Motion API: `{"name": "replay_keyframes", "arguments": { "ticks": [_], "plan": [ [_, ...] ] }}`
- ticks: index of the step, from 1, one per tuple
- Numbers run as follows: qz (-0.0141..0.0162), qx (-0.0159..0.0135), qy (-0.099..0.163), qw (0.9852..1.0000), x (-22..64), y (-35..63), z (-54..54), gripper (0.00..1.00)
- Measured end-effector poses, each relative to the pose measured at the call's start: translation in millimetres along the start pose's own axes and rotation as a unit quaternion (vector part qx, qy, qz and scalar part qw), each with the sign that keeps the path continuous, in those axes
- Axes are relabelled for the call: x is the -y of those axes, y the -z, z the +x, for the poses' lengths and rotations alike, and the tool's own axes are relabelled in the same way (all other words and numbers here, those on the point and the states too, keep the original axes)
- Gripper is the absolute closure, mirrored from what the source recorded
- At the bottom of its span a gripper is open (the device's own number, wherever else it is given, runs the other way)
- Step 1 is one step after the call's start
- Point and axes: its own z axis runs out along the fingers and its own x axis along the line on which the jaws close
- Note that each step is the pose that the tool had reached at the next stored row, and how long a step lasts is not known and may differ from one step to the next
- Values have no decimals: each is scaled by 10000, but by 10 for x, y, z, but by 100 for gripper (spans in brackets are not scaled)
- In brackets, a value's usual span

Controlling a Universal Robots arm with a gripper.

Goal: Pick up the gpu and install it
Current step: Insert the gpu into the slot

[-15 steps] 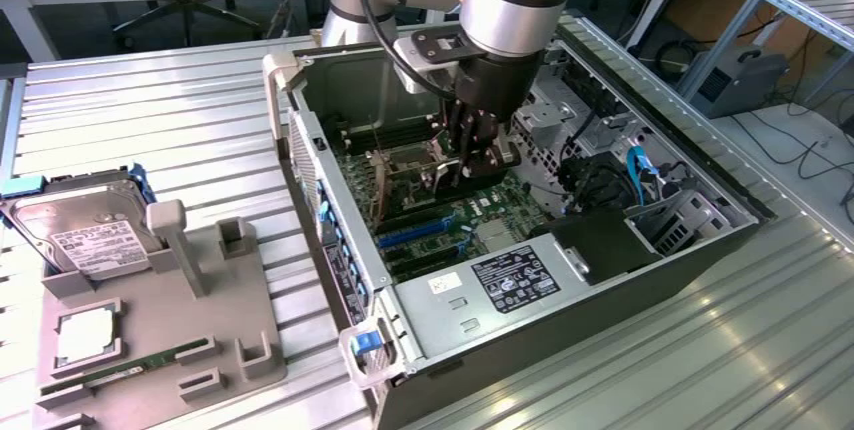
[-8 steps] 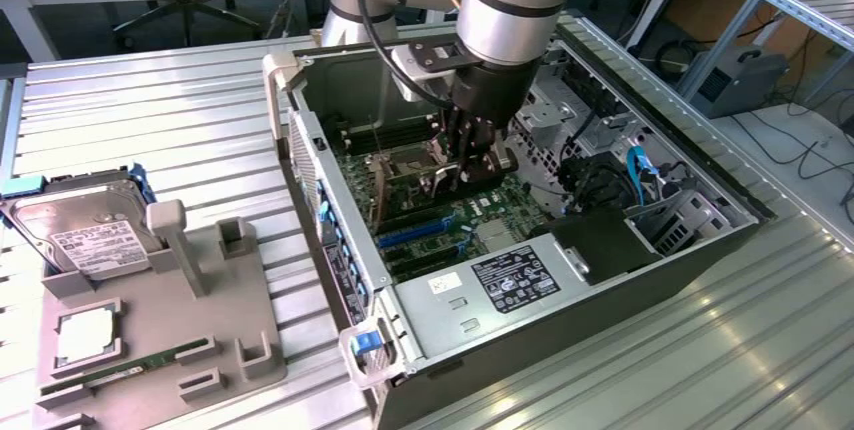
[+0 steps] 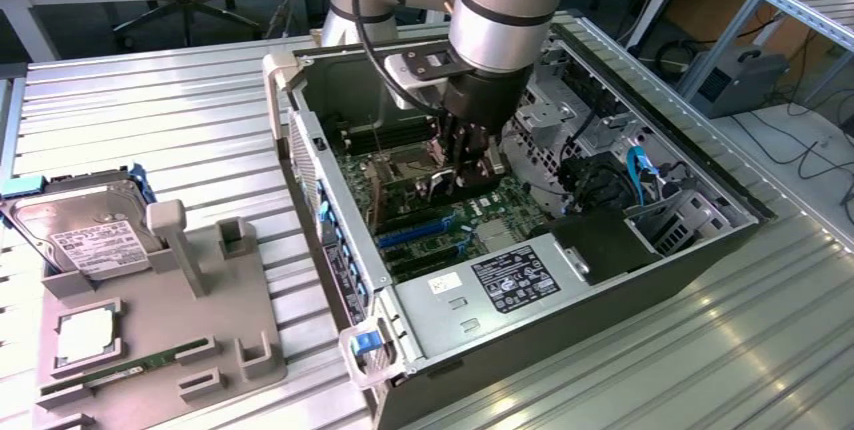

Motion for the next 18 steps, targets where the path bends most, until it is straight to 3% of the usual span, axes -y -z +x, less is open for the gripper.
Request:
{"name": "replay_keyframes", "arguments": {
  "ticks": [9, 13, 14, 15, 16, 18],
  "plan": [
    [7, -6, 1, 10000, -70, -126, 15, 73],
    [8, -44, 4, 10000, -84, -155, 17, 73],
    [11, -95, 6, 10000, -97, -158, 19, 73],
    [11, -121, 7, 9999, -164, -174, 21, 73],
    [11, -121, 7, 9999, -164, -175, 22, 73],
    [-68, -124, 5, 9999, -143, -175, 21, 73]
  ]
}}
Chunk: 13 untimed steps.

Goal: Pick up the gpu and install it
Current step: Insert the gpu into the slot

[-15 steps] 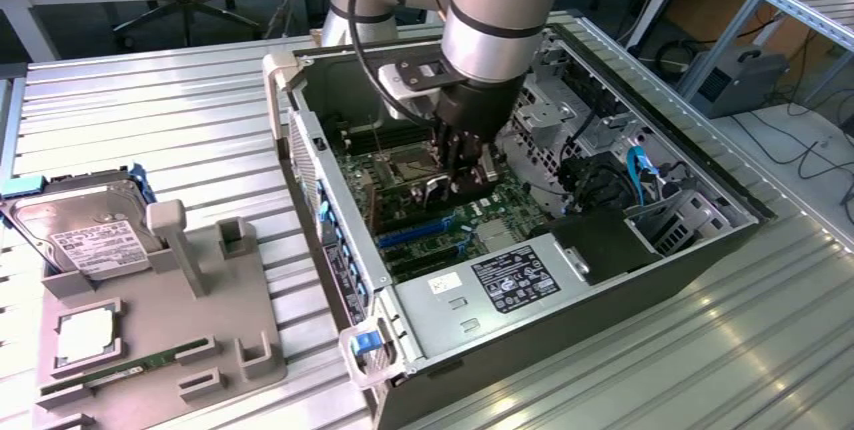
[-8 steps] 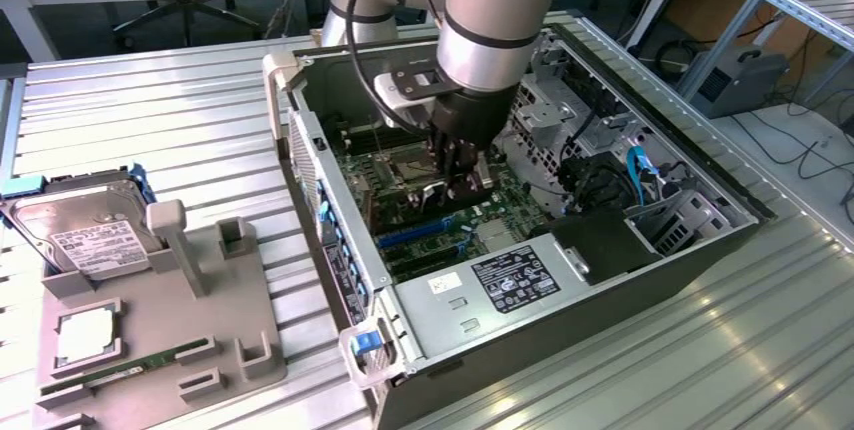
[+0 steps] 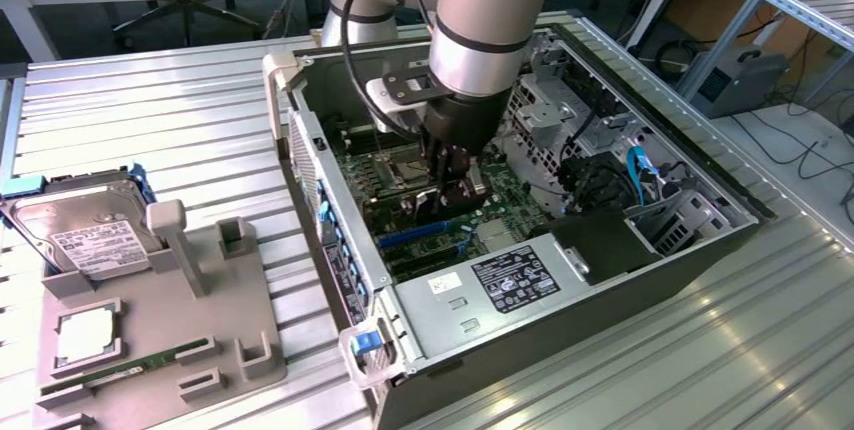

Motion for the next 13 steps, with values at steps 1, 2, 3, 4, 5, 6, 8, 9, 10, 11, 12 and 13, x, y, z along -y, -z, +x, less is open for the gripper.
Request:
{"name": "replay_keyframes", "arguments": {
  "ticks": [1, 2, 3, 4, 5, 6, 8, 9, 10, 11, 12, 13],
  "plan": [
    [-3, 0, 0, 10000, 1, 0, 0, 73],
    [-24, 0, 0, 10000, 8, -1, 0, 73],
    [-25, -1, 0, 10000, -3, 0, 0, 73],
    [-20, 0, 0, 10000, -22, -19, 1, 73],
    [-16, 0, 0, 10000, -26, -33, 1, 73],
    [-16, -1, 0, 10000, -27, -33, 1, 73],
    [-15, 0, 0, 10000, -51, -34, 2, 73],
    [-15, -1, 0, 10000, -57, -34, 2, 73],
    [-15, 0, 0, 10000, -62, -36, 2, 73],
    [-13, 0, 0, 10000, -69, -48, 3, 73],
    [-11, 0, 0, 10000, -74, -61, 3, 73],
    [-9, 1, 1, 10000, -78, -76, 3, 73]
  ]
}}
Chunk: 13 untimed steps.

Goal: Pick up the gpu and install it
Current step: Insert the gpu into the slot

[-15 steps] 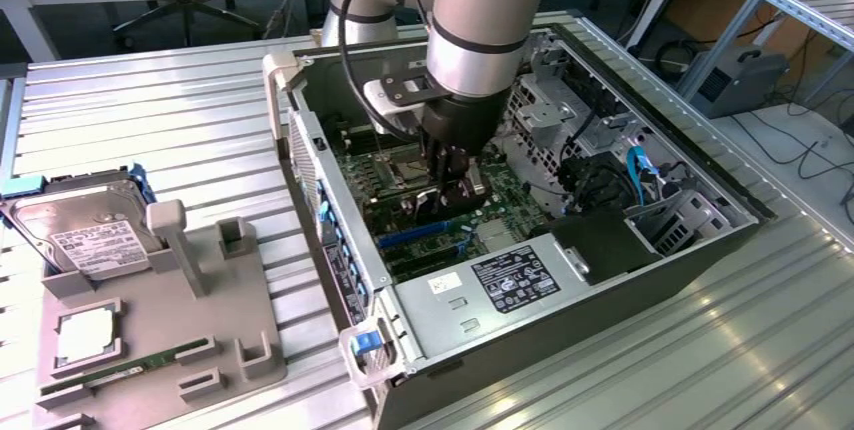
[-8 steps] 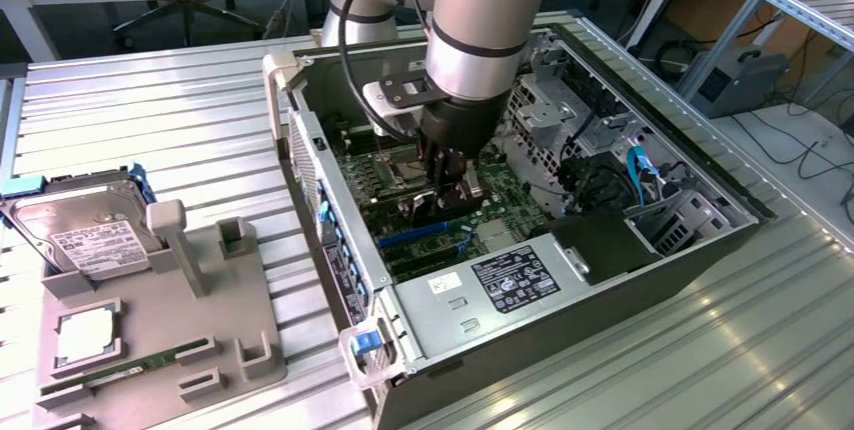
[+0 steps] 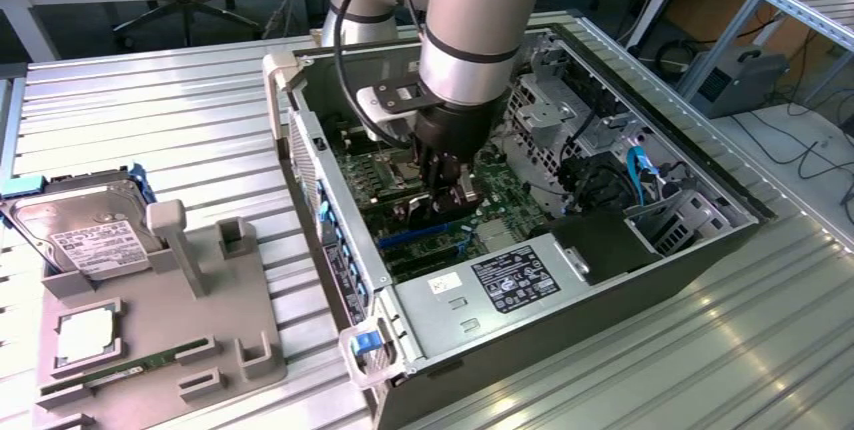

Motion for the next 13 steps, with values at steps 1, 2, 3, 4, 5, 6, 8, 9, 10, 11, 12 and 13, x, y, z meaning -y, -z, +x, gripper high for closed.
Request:
{"name": "replay_keyframes", "arguments": {
  "ticks": [1, 2, 3, 4, 5, 6, 8, 9, 10, 11, 12, 13],
  "plan": [
    [0, 0, 0, 10000, -1, -5, 0, 73],
    [0, -2, 0, 10000, -1, -5, 1, 73],
    [0, -2, 0, 10000, -2, -8, 0, 73],
    [1, 1, -1, 10000, -2, -19, 0, 73],
    [0, -1, -1, 10000, -2, -19, 0, 73],
    [0, -1, -1, 10000, -2, -19, 0, 73],
    [0, -1, -1, 10000, -2, -19, 0, 73],
    [-1, -1, -2, 10000, -2, -19, 0, 73],
    [-2, -1, -1, 10000, -1, -19, 0, 73],
    [-7, -1, -1, 10000, 0, -20, 0, 73],
    [-11, -1, -1, 10000, 2, -20, 0, 73],
    [-19, -1, 0, 10000, 5, -20, 0, 73]
  ]
}}
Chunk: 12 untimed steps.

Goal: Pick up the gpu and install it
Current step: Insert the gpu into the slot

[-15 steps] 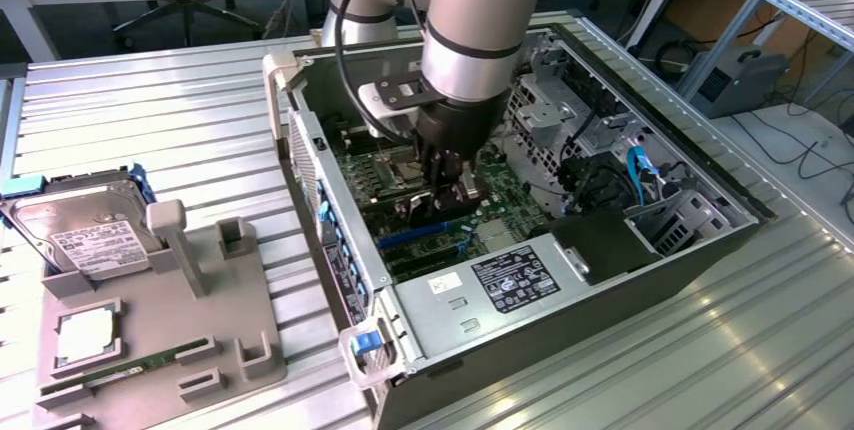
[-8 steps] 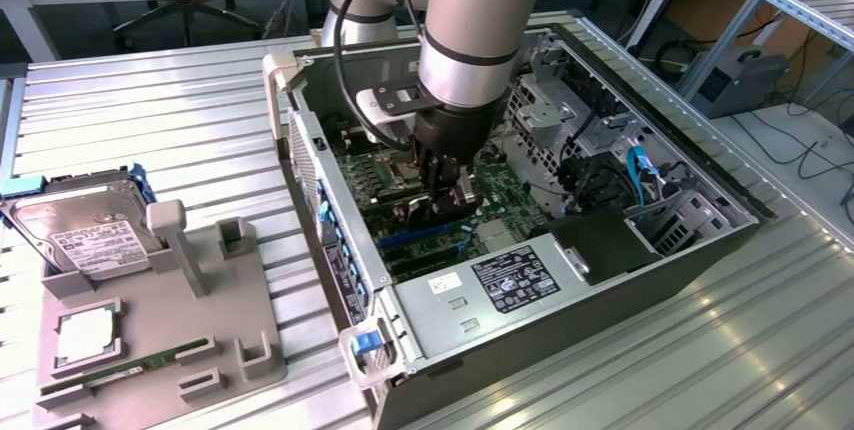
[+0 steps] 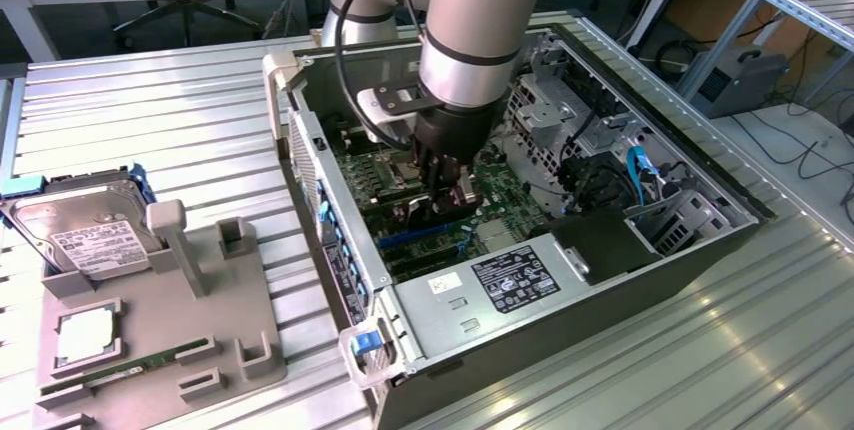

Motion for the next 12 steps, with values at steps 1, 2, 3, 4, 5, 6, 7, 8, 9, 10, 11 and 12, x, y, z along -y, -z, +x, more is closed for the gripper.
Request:
{"name": "replay_keyframes", "arguments": {
  "ticks": [1, 2, 3, 4, 5, 6, 7, 8, 9, 10, 11, 12],
  "plan": [
    [-16, 0, 0, 10000, 5, 0, 0, 73],
    [-32, -1, 0, 10000, 10, 0, 0, 73],
    [-43, -2, -1, 10000, 15, 0, 0, 73],
    [-58, -2, -1, 10000, 21, 0, -1, 73],
    [-68, -3, -1, 10000, 29, 0, -1, 73],
    [-72, -3, -1, 10000, 33, 0, -1, 73],
    [-74, -3, -1, 10000, 35, 0, -1, 73],
    [-75, -3, -1, 10000, 35, 0, -1, 73],
    [-76, -3, -1, 10000, 36, 0, -1, 73],
    [-75, -3, -1, 10000, 36, 0, -1, 73],
    [-76, -3, -1, 10000, 36, 0, -1, 73],
    [-76, -3, -1, 10000, 36, 0, -1, 73]
  ]
}}
